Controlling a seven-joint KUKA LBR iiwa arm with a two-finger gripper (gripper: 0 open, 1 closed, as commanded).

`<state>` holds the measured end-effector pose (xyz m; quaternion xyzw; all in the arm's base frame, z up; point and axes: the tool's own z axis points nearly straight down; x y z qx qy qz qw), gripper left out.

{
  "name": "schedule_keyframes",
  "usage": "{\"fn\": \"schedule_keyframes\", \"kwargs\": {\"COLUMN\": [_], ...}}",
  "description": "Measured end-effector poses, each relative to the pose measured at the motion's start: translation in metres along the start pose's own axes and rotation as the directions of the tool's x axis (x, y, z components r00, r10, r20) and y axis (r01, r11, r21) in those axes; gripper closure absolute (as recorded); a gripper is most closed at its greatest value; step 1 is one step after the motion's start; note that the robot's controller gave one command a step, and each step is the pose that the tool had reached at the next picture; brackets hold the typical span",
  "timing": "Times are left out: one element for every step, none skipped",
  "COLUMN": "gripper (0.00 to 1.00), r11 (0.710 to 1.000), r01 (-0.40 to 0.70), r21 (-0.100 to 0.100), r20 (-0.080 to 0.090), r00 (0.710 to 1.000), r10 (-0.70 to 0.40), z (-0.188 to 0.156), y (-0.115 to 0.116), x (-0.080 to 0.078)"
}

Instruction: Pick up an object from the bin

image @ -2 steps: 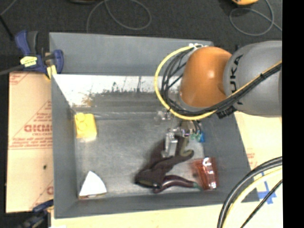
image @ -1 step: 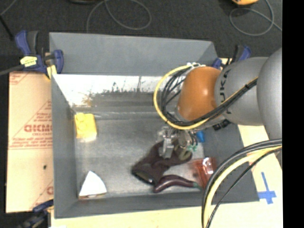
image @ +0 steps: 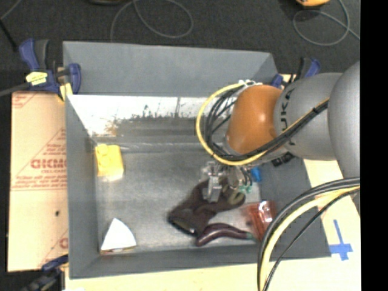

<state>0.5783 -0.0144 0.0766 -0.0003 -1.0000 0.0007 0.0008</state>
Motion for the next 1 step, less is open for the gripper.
{"fn": "schedule_keyframes", "kwargs": {"gripper": [1.0], "r11": [1.0], "r01": [-0.03], "r21": [0.0], "r20": [0.004], "r00": [1.0], "r10": [0.03], "z": [-0.1283], "y": [-0.0014], "x": [-0.0028]}}
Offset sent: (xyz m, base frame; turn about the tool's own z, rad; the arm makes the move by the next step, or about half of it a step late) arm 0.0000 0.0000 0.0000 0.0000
